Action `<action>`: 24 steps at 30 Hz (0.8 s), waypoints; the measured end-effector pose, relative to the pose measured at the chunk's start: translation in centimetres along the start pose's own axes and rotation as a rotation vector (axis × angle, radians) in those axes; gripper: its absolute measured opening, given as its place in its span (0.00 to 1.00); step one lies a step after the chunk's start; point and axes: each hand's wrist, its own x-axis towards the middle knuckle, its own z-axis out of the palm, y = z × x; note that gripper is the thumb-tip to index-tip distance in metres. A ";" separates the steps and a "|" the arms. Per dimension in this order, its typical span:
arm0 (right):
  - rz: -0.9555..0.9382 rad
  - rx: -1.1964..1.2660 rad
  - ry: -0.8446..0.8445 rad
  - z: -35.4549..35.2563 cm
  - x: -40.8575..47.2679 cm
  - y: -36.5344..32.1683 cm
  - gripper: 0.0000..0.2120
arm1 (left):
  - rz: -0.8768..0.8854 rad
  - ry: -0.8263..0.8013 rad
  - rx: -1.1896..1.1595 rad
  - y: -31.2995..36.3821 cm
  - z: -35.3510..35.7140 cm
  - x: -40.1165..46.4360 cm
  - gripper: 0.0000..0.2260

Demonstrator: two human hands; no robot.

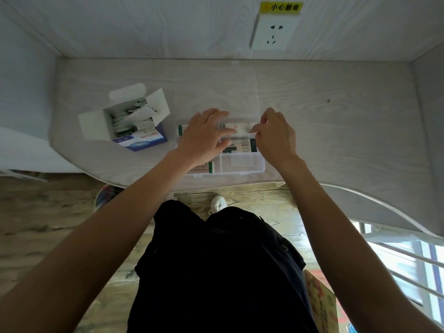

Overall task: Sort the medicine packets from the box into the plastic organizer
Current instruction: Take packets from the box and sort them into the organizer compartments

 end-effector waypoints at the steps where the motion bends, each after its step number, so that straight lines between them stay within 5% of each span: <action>1: 0.000 0.038 0.023 -0.1 -0.1 -0.2 0.11 | 0.005 0.001 -0.018 0.1 -0.3 -0.3 0.15; 7: -0.052 0.406 0.228 -2.2 -0.5 -3.9 0.10 | 0.087 0.349 -0.258 0.3 -5.7 -6.0 0.11; 11: -0.240 0.545 0.315 -4.1 0.3 -9.8 0.11 | -0.171 0.652 -0.164 -3.1 -8.8 -11.2 0.09; 15: -0.464 0.313 0.183 -4.0 3.3 -15.7 0.19 | -0.483 0.478 -0.148 -8.6 -8.9 -13.1 0.21; 19: -0.611 -0.127 -0.005 -3.6 5.8 -18.8 0.21 | -0.468 0.285 -0.193 -10.4 -8.0 -12.6 0.33; 24: -0.701 -0.272 -0.145 -3.5 7.3 -19.5 0.19 | -0.459 0.254 -0.289 -11.4 -7.5 -12.4 0.34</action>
